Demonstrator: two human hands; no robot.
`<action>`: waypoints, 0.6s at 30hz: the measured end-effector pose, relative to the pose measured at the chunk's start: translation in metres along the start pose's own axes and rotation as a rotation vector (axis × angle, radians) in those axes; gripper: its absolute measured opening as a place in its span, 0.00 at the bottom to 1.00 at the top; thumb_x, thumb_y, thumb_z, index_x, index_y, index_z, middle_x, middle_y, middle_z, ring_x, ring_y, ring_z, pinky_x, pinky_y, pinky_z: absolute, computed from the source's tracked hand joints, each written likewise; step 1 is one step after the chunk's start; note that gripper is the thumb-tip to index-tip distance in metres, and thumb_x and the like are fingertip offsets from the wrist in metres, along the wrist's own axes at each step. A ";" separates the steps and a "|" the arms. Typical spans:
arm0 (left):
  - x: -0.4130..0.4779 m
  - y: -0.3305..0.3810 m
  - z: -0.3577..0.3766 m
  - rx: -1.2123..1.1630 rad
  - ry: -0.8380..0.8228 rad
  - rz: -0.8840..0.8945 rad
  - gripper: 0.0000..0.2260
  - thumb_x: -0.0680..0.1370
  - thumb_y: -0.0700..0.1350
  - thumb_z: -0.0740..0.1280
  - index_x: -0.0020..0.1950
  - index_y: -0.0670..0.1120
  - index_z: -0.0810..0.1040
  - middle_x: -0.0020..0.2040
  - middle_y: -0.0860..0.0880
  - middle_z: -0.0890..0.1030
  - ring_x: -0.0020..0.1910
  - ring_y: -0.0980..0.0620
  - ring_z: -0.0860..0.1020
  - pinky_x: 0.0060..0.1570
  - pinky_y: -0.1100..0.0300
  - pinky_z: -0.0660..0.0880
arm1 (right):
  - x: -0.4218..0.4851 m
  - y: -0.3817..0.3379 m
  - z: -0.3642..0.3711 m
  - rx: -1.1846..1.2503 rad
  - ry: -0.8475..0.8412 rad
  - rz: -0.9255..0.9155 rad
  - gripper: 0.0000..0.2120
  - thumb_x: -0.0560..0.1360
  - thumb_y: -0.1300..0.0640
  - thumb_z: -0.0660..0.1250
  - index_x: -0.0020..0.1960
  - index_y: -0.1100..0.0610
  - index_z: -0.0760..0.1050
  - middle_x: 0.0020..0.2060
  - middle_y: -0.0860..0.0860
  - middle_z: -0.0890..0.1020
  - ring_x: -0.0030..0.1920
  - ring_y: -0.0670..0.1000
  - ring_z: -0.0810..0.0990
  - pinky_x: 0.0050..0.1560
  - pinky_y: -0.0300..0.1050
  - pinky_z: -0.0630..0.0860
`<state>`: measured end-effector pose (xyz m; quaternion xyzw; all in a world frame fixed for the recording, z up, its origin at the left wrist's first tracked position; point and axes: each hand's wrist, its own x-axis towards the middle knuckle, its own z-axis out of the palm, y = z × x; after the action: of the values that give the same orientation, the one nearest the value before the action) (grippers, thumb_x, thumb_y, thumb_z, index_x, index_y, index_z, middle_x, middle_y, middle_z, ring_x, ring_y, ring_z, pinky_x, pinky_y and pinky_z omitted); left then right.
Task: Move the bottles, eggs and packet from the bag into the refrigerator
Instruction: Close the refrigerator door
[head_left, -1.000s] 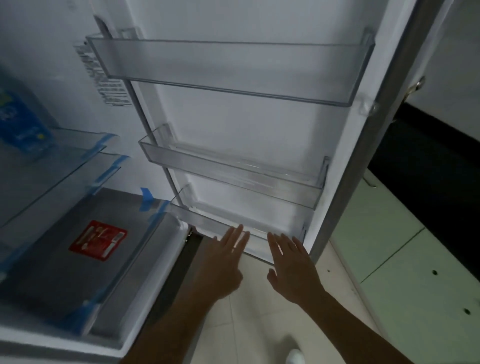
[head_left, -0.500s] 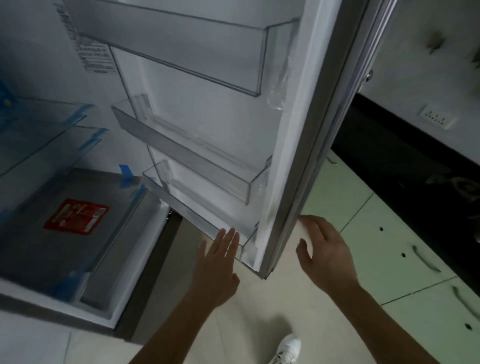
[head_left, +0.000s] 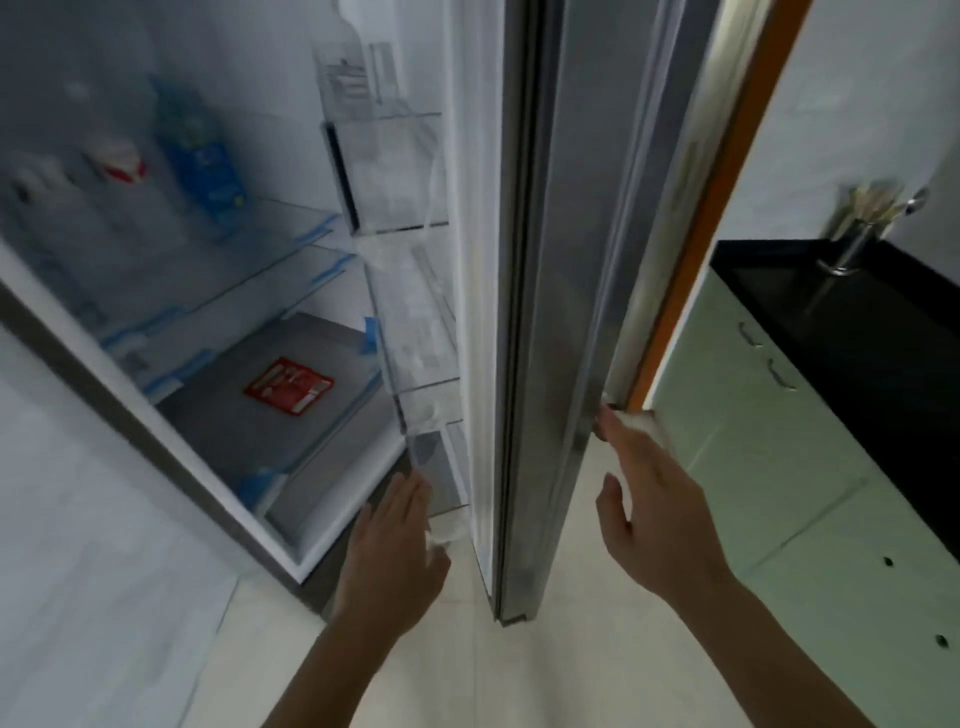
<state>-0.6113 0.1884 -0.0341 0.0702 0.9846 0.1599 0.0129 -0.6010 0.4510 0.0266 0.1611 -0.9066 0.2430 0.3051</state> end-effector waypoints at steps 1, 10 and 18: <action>-0.007 0.005 -0.008 -0.032 0.051 -0.038 0.35 0.80 0.53 0.63 0.81 0.49 0.48 0.82 0.53 0.48 0.80 0.54 0.45 0.79 0.50 0.44 | 0.004 -0.001 0.004 0.036 -0.032 -0.063 0.34 0.74 0.67 0.64 0.77 0.55 0.60 0.67 0.49 0.75 0.57 0.43 0.76 0.63 0.25 0.65; -0.055 0.047 -0.064 -0.152 0.623 -0.259 0.32 0.81 0.63 0.51 0.81 0.49 0.55 0.81 0.50 0.56 0.79 0.49 0.57 0.75 0.44 0.61 | 0.062 -0.019 0.035 0.229 -0.276 -0.426 0.33 0.81 0.46 0.61 0.81 0.54 0.53 0.80 0.55 0.57 0.79 0.54 0.58 0.70 0.58 0.71; -0.057 0.071 -0.083 0.011 0.748 -0.218 0.34 0.81 0.57 0.58 0.82 0.48 0.46 0.82 0.50 0.48 0.81 0.50 0.51 0.73 0.40 0.64 | 0.092 -0.061 0.076 0.348 -0.296 -0.648 0.36 0.82 0.38 0.54 0.81 0.53 0.43 0.81 0.54 0.48 0.80 0.55 0.53 0.76 0.56 0.62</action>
<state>-0.5497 0.2209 0.0675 -0.0979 0.9237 0.1669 -0.3306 -0.6805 0.3463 0.0526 0.5214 -0.7883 0.2582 0.2003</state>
